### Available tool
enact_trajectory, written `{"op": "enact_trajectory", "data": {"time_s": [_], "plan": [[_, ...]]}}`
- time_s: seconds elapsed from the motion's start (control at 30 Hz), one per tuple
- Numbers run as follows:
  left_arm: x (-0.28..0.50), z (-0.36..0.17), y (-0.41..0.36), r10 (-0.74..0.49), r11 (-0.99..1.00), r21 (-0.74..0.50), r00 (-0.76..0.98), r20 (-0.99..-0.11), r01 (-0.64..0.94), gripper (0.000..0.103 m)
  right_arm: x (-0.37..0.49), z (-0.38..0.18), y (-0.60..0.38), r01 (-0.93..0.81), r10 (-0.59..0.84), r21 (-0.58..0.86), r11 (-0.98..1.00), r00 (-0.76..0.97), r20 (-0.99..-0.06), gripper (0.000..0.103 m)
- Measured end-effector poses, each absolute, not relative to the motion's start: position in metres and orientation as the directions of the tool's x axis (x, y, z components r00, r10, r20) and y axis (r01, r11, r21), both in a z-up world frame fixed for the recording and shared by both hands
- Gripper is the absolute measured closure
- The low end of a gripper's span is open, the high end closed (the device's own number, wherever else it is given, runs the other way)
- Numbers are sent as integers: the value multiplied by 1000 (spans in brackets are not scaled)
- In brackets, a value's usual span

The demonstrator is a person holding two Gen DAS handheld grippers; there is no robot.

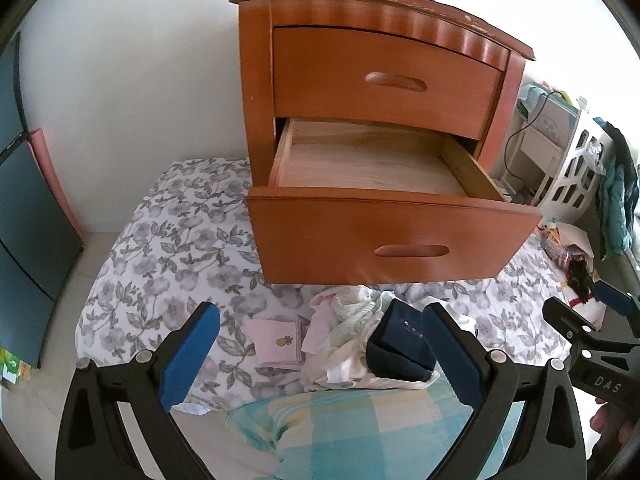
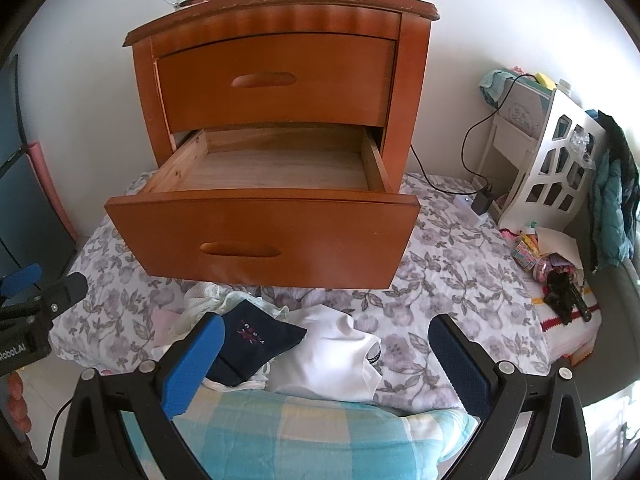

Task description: Take underwear out of drawer

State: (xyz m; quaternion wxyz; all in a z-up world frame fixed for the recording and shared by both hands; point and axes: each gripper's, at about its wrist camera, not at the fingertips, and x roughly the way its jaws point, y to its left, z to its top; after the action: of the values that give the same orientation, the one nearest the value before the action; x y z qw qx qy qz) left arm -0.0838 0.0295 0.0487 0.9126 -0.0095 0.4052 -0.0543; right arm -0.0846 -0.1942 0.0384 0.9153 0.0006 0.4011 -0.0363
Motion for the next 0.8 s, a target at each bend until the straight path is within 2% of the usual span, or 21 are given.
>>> {"op": "enact_trajectory", "data": {"time_s": [0.43, 0.8], "plan": [[-82, 45, 22, -67, 996, -15, 665, -744, 84, 2, -83, 41, -196, 69, -57, -14, 998, 682, -729, 0], [-81, 42, 20, -83, 995, -29, 668, -739, 91, 2, -84, 40, -198, 69, -56, -12, 998, 683, -728, 0]]}}
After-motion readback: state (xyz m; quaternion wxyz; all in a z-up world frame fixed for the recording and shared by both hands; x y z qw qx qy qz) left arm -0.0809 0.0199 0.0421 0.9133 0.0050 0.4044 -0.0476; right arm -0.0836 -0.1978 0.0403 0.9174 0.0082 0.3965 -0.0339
